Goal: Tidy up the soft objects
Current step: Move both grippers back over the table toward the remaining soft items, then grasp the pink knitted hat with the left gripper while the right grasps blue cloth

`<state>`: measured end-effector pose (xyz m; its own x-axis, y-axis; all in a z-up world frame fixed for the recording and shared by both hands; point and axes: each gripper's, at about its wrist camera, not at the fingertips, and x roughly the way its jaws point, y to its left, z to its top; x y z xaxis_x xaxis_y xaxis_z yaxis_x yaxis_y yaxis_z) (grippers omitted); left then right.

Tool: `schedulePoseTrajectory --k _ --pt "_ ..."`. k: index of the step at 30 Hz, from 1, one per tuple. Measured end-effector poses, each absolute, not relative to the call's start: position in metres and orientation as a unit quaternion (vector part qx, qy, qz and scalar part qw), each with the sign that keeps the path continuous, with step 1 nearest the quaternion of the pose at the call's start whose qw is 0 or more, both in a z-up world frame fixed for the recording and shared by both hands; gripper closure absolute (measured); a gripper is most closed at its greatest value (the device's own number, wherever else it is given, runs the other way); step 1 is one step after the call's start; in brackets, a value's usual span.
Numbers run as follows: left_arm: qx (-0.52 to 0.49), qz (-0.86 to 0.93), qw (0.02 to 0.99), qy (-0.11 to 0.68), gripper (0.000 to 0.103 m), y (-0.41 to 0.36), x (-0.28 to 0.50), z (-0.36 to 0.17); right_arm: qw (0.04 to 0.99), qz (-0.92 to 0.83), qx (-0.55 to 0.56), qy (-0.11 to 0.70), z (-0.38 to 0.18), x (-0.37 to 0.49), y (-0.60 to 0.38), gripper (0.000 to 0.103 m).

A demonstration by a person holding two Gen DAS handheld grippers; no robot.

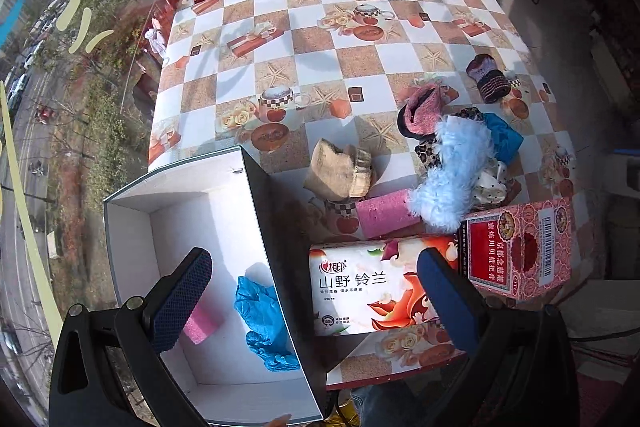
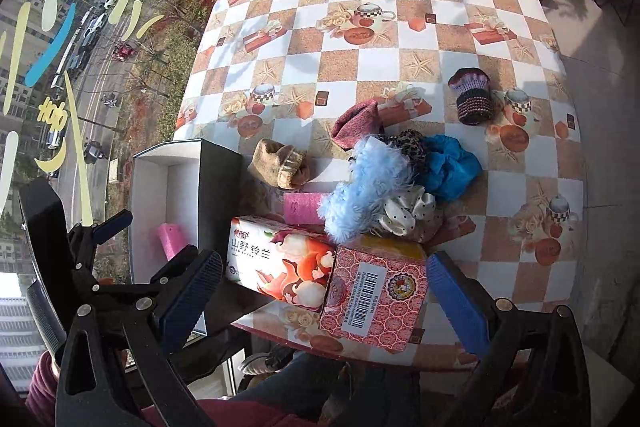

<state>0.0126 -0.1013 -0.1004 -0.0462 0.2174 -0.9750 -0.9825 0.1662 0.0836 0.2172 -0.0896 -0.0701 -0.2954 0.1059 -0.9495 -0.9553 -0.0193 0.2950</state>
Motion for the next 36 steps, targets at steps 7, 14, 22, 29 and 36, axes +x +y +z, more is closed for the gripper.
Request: schedulePoseTrajectory --k 7,14,22,29,36 --pt "-0.42 0.478 0.58 0.509 0.0 -0.027 0.058 -0.137 0.483 0.527 -0.372 0.593 -0.106 0.296 -0.09 0.0" --pt "-0.479 0.434 0.566 0.512 0.0 0.04 0.102 -0.191 0.471 0.499 -0.375 0.623 -0.143 0.323 -0.094 0.0" --pt "-0.49 0.41 0.532 0.556 0.0 0.062 0.127 -0.241 0.468 0.482 -0.374 0.639 -0.184 0.334 -0.062 0.0" --pt "-0.497 0.403 0.503 0.581 0.01 0.067 0.128 -0.262 0.476 0.453 -0.38 0.651 -0.24 0.335 -0.022 0.0" --pt "-0.496 0.403 0.504 0.581 0.06 0.068 0.122 -0.265 0.476 0.438 -0.453 0.613 -0.285 0.316 -0.004 0.0"
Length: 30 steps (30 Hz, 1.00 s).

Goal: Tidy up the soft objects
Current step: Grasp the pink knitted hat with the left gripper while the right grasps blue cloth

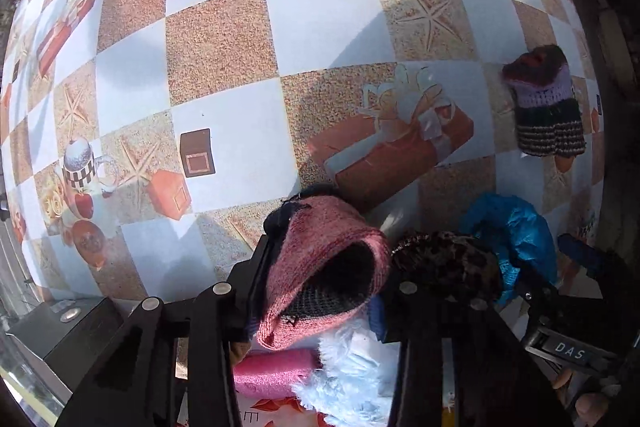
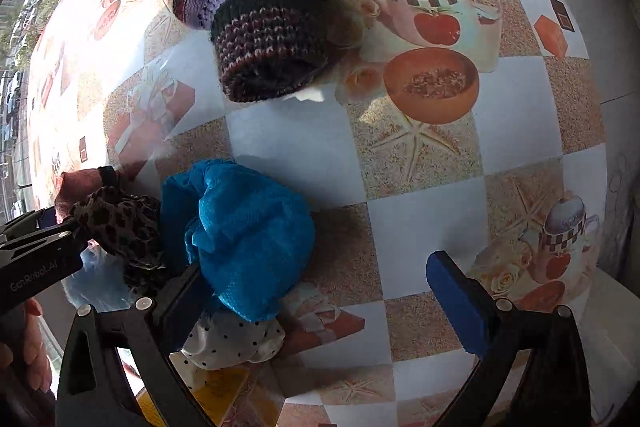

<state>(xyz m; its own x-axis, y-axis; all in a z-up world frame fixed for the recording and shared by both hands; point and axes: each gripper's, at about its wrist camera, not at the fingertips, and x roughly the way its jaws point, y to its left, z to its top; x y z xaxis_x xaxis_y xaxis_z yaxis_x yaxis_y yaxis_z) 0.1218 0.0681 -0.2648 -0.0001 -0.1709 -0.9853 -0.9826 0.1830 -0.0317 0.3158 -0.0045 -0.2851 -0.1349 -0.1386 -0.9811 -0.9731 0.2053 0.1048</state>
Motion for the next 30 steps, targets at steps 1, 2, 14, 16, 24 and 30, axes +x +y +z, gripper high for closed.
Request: schedulePoseTrajectory --k 1,2,14,16,24,30 --pt "-0.496 0.408 0.505 0.576 0.062 0.069 0.118 -0.263 0.486 0.432 -0.466 0.601 -0.287 0.32 -0.006 0.0" --pt "-0.495 0.416 0.504 0.573 0.062 0.069 0.113 -0.261 0.494 0.428 -0.471 0.592 -0.287 0.327 -0.008 0.0" --pt "-0.505 0.442 0.498 0.549 0.058 0.081 0.088 -0.252 0.502 0.452 -0.392 0.624 -0.267 0.398 -0.029 0.0" --pt "-0.502 0.443 0.497 0.551 0.055 0.081 0.094 -0.256 0.501 0.462 -0.413 0.604 -0.273 0.382 -0.022 0.0" --pt "-0.495 0.443 0.491 0.563 0.053 0.077 0.09 -0.279 0.514 0.456 -0.467 0.558 -0.292 0.356 -0.015 0.0" --pt "-0.458 0.448 0.502 0.581 0.074 0.069 0.111 -0.276 0.496 0.459 -0.479 0.56 -0.294 0.354 -0.009 0.003"
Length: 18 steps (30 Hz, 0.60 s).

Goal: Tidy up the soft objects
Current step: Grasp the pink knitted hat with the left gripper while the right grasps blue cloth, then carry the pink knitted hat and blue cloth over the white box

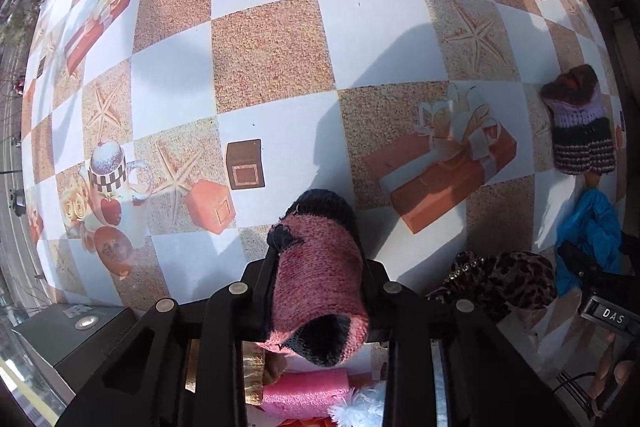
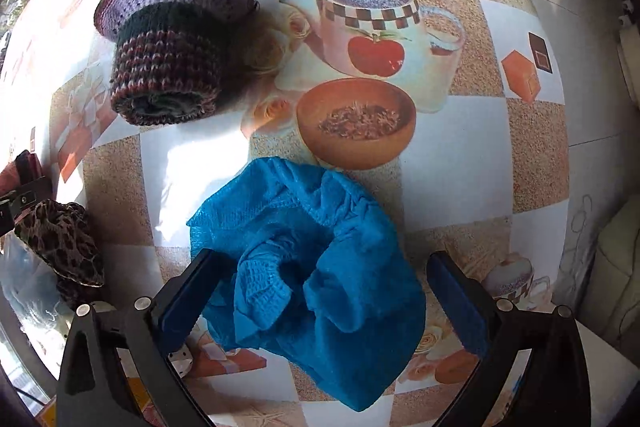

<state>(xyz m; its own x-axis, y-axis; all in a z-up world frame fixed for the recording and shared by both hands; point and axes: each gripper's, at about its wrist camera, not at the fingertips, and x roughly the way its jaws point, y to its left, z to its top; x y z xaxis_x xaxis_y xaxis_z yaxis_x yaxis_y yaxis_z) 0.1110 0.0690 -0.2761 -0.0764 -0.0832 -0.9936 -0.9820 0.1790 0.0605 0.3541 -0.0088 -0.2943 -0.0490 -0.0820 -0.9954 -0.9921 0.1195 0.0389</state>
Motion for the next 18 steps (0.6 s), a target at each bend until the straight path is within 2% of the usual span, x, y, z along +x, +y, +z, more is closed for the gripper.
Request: schedulePoseTrajectory --k 1,2,3,5,11,18 --pt "-0.453 0.448 0.506 0.581 0.077 0.068 0.113 -0.273 0.504 0.463 -0.476 0.552 -0.289 0.354 -0.011 0.008" --pt "-0.449 0.449 0.511 0.579 0.077 0.067 0.114 -0.271 0.51 0.471 -0.472 0.543 -0.282 0.344 0.002 0.024" --pt "-0.445 0.452 0.514 0.578 0.077 0.066 0.115 -0.268 0.512 0.482 -0.469 0.535 -0.277 0.342 0.002 0.047" --pt "-0.435 0.459 0.519 0.575 0.077 0.063 0.116 -0.261 0.501 0.499 -0.463 0.534 -0.271 0.34 0.001 0.072" --pt "-0.41 0.48 0.541 0.555 0.077 0.042 0.109 -0.226 0.492 0.523 -0.408 0.564 -0.245 0.347 -0.006 0.072" --pt "-0.405 0.492 0.556 0.533 0.077 0.01 0.096 -0.189 0.49 0.548 -0.386 0.557 -0.201 0.346 -0.022 0.072"
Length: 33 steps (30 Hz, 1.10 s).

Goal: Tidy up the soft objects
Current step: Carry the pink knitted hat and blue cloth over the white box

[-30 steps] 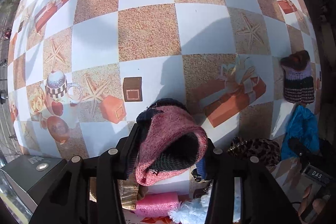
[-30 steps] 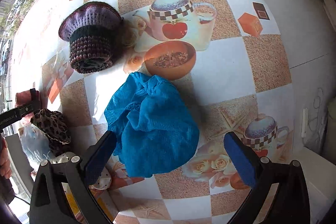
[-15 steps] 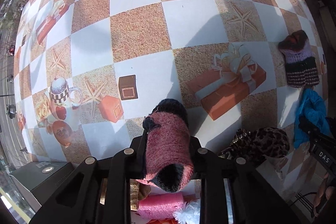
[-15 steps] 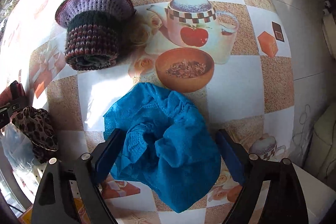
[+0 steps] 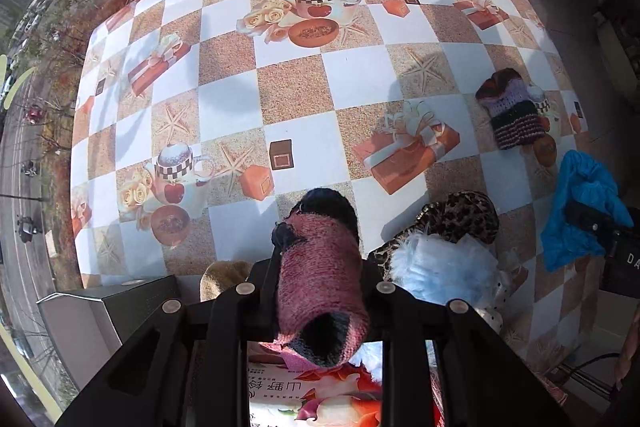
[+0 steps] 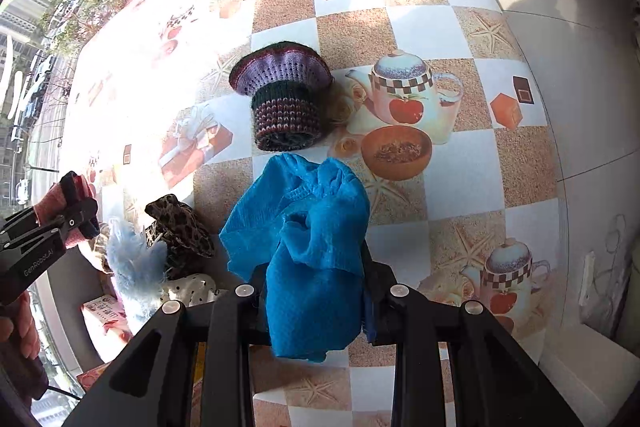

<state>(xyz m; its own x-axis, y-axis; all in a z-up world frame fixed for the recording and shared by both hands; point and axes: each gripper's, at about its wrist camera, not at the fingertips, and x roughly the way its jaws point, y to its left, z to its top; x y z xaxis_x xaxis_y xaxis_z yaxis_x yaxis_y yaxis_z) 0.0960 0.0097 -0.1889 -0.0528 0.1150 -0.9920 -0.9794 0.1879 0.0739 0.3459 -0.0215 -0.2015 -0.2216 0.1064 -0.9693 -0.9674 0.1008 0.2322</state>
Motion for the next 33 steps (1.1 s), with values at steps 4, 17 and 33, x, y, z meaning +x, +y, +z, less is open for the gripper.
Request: schedulePoseTrajectory --k 4,17,33 --pt "-0.399 0.499 0.563 0.524 0.077 -0.009 0.09 -0.168 0.488 0.565 -0.372 0.552 -0.166 0.329 -0.035 0.072" --pt "-0.364 0.486 0.601 0.521 0.077 -0.093 0.078 -0.117 0.473 0.614 -0.352 0.524 -0.1 0.283 -0.074 0.072" --pt "-0.38 0.517 0.582 0.499 0.077 -0.172 0.01 -0.098 0.37 0.666 -0.421 0.492 -0.084 0.157 -0.142 0.072"
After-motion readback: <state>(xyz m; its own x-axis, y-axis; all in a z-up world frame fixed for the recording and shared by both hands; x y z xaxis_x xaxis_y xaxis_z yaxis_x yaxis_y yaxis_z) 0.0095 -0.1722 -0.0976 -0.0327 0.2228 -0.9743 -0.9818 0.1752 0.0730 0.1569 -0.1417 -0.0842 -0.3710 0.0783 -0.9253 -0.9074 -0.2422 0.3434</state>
